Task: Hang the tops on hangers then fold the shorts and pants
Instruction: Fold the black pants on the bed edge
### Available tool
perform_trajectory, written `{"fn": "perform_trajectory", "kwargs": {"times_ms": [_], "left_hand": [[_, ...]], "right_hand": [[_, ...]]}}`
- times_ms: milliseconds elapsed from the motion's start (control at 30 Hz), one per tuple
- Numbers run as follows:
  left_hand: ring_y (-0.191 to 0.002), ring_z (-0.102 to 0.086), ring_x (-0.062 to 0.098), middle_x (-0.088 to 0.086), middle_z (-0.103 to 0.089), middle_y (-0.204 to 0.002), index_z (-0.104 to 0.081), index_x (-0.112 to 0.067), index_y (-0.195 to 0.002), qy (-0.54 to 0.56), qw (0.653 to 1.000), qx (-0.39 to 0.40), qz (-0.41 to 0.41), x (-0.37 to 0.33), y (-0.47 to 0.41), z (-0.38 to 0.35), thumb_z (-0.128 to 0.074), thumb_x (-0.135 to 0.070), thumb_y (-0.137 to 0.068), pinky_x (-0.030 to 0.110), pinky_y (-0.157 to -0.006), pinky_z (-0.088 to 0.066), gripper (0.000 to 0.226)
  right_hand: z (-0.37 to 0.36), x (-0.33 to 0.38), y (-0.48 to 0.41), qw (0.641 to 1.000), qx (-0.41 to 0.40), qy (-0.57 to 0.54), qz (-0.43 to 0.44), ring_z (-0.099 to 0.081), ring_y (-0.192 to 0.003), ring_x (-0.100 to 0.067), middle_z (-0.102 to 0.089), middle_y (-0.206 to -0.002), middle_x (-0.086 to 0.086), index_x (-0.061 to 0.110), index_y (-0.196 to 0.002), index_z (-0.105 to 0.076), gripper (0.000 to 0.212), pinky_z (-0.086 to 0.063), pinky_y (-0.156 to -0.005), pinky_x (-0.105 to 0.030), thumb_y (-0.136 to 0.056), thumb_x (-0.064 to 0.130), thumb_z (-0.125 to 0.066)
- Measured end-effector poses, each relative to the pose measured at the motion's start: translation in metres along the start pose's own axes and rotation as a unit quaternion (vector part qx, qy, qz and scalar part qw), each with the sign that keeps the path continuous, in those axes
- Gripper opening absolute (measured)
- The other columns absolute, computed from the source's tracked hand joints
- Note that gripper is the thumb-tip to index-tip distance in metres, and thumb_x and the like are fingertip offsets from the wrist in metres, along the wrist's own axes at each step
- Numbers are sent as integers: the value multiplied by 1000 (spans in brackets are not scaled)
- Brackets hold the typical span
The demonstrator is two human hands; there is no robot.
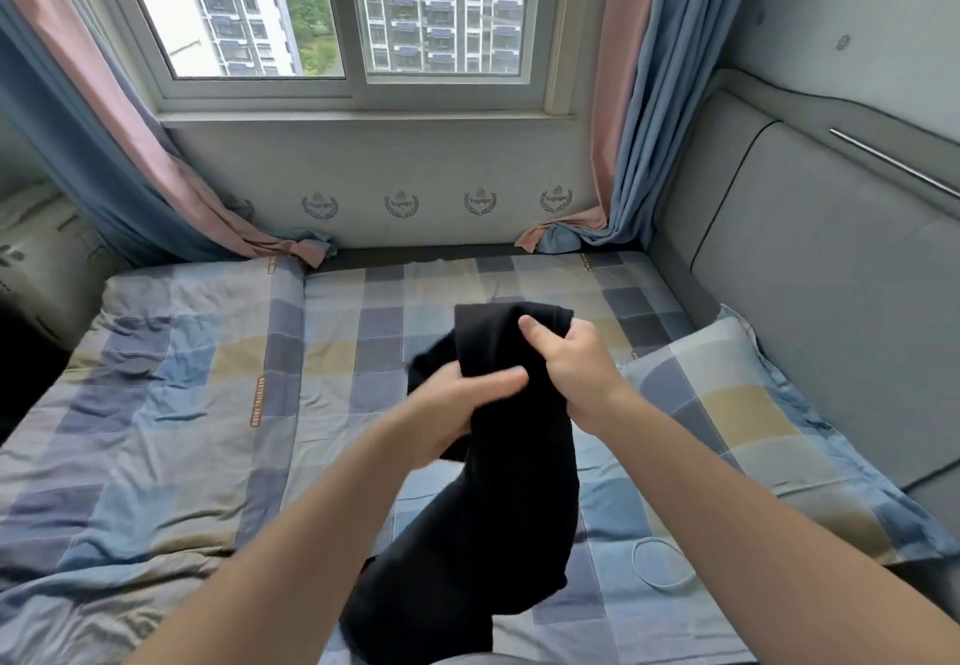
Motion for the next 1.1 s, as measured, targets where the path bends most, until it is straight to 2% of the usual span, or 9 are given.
{"fn": "perform_trajectory", "kwargs": {"times_ms": [100, 267, 433, 533, 633, 700, 867, 1000, 1100], "left_hand": [[-102, -72, 14, -3, -76, -109, -70, -23, -117, -77, 996, -37, 9, 35, 1, -11, -83, -27, -74, 28, -88, -56, 45], [-97, -69, 2, -15, -74, -104, -67, -37, -110, -200, 976, -74, 40, 82, 0, -3, -77, -31, -83, 24, -87, -55, 30], [-111, -62, 10, -13, -66, -120, -57, -31, -128, -345, 931, -82, 82, 114, 2, 16, -66, -25, -91, 29, -95, -50, 38], [-109, -63, 17, -6, -68, -118, -61, -24, -126, -378, 912, -126, 99, 127, 2, 20, -56, -25, -98, 38, -96, -50, 28], [-104, -64, 19, -3, -71, -111, -65, -19, -123, -339, 923, -168, 68, 124, 1, 20, -49, -24, -103, 43, -95, -51, 26], [-102, -65, 17, -3, -72, -108, -67, -17, -120, -283, 938, -195, 30, 112, 1, 19, -48, -23, -105, 45, -96, -51, 26], [-96, -68, 11, -5, -74, -99, -71, -22, -103, -175, 950, -248, -69, 62, 2, 22, -50, -25, -105, 41, -93, -54, 21], [-99, -69, 18, 0, -74, -98, -72, -28, -99, -90, 955, -265, -95, 29, 6, 26, -53, -31, -103, 39, -89, -55, 19], [-98, -72, 21, 2, -77, -98, -74, -28, -100, 46, 954, -281, -88, 17, 9, 28, -56, -36, -101, 36, -78, -58, 20]], "right_hand": [[-3, 5, -1, 1000, -10, 15, -13, -74, -92, -23, -77, -95, -11, 6, -97, -73, 20, -61, -83, -41, -99, 23, -62], [-8, 6, 1, 999, -13, 14, -28, -73, -95, -27, -75, -101, -17, -1, -104, -69, 28, -58, -90, -50, -99, 27, -63], [0, 11, 0, 999, -26, -21, -36, -74, -92, -24, -77, -96, -11, 4, -101, -71, 23, -60, -87, -44, -99, 25, -62], [7, 13, -1, 998, -28, -45, -37, -75, -94, -24, -77, -97, -10, 5, -104, -71, 21, -59, -88, -43, -99, 24, -63], [17, 11, -8, 998, -42, -20, -48, -72, -102, -25, -76, -105, -11, 5, -110, -68, 26, -55, -97, -45, -98, 28, -64], [23, 6, -12, 995, -33, 45, -79, -65, -113, -25, -69, -120, -10, 6, -118, -61, 37, -50, -103, -46, -97, 37, -63], [30, -14, -4, 981, 33, 178, -75, -57, -116, -13, -55, -135, 5, 19, -141, -47, 47, -50, -94, -31, -99, 33, -61], [22, -38, 18, 965, 142, 199, -99, -64, -108, -5, -65, -124, 9, 28, -123, -60, 32, -54, -90, -31, -94, 38, -67], [10, -62, 42, 946, 215, 201, -139, -61, -113, 2, -61, -128, 17, 34, -127, -57, 64, -49, -92, -21, -72, 60, -74]]}}
Point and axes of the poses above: each hand's wrist, its own y-axis away from the middle knuckle, its own z-axis out of the back of the hand, x = y × z, the point moved 1 cm from there along -y, towards the middle knuckle
